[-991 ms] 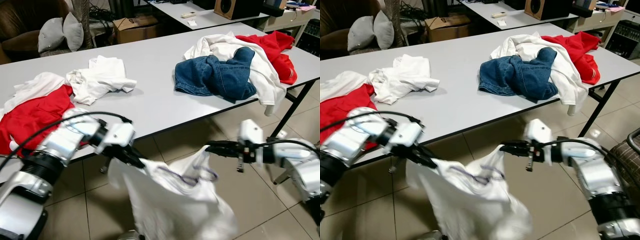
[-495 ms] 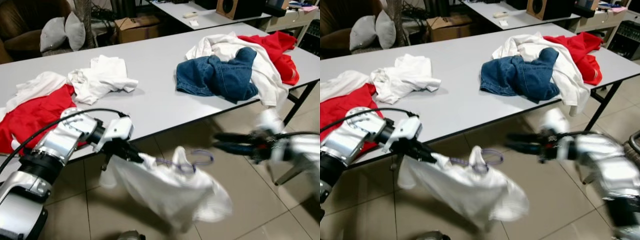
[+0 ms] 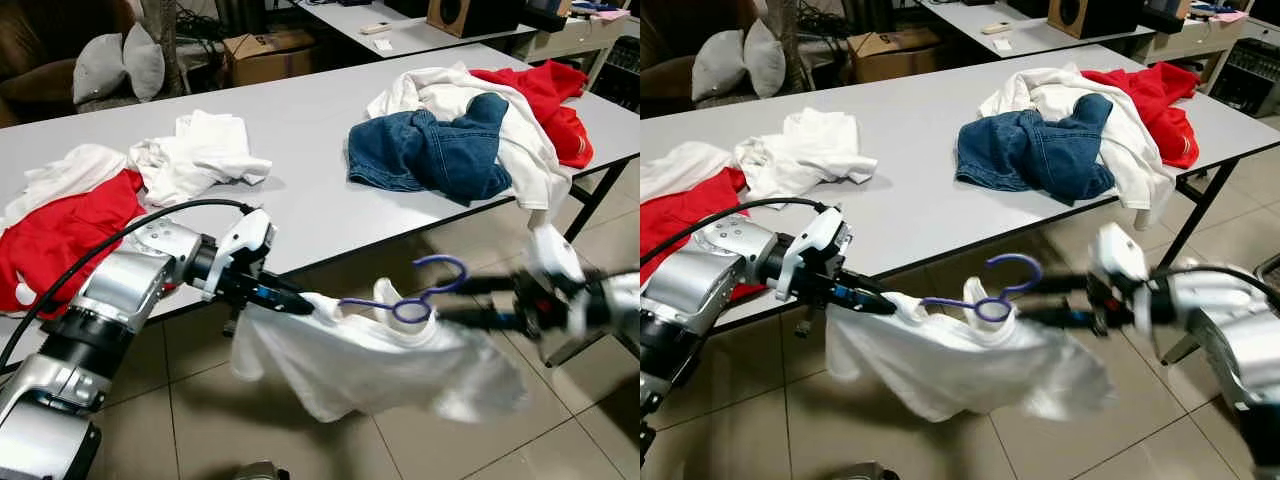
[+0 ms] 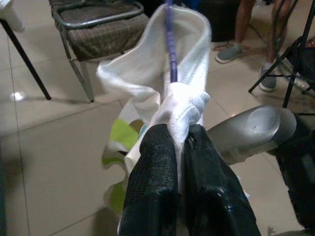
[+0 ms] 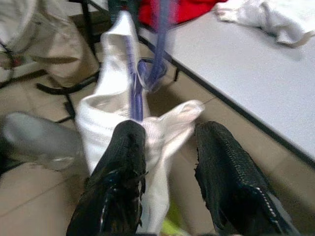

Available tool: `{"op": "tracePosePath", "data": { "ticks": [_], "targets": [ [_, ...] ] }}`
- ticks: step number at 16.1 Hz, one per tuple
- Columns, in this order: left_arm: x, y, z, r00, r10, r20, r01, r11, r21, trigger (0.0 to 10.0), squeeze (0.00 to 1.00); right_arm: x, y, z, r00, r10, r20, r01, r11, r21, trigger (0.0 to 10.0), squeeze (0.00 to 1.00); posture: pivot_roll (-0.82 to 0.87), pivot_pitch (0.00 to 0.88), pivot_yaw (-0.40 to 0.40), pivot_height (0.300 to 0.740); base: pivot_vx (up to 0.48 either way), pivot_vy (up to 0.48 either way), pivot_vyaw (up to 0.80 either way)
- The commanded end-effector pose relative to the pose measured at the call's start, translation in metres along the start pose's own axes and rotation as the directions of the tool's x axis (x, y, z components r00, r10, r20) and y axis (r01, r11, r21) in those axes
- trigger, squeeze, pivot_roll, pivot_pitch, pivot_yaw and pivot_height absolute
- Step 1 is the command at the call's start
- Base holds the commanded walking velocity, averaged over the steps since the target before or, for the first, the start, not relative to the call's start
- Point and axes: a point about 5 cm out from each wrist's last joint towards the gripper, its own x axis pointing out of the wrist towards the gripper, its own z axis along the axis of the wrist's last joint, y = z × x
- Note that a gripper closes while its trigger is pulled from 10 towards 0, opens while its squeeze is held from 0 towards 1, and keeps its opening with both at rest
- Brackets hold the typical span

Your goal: Hang hanger

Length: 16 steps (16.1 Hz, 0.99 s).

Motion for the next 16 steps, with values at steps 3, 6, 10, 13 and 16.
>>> {"op": "tracePosePath", "data": {
  "ticks": [3,6,10,13,16],
  "targets": [
    [-0.001,-0.002,0.019,0.998,0.028,0.051,-0.031,0.998,0.054,0.0,0.0,0.004,-0.004,0.007,0.998,0.034,0.054,-0.035,0.999,0.008,10.0,0.0,-0.04,0.0,0.026,0.74,0.0,0.0,0.0],
    [0.001,0.001,0.022,0.996,0.077,0.054,-0.081,0.994,0.071,0.0,0.0,0.009,0.004,0.008,0.987,0.143,0.076,-0.148,0.988,0.054,10.0,0.0,-0.04,0.0,0.021,0.74,0.0,0.0,0.0],
    [0.004,0.002,0.028,0.992,0.097,0.078,-0.104,0.991,0.081,0.0,0.0,0.018,0.003,0.007,0.98,0.179,0.089,-0.184,0.982,0.051,10.0,0.0,-0.04,0.0,0.022,0.74,0.0,0.0,0.0],
    [0.005,0.006,0.025,0.99,0.128,0.064,-0.132,0.988,0.076,0.0,0.0,0.022,0.002,0.012,0.975,0.194,0.113,-0.2,0.979,0.049,10.0,0.0,-0.04,0.0,0.021,0.74,0.0,0.0,0.0],
    [0.003,0.008,0.02,0.986,0.161,0.041,-0.163,0.984,0.071,0.0,0.0,0.022,-0.002,0.01,0.987,0.144,0.071,-0.15,0.984,0.091,10.0,0.85,-0.04,0.0,0.019,0.74,0.0,0.0,0.0]
  ]
}}
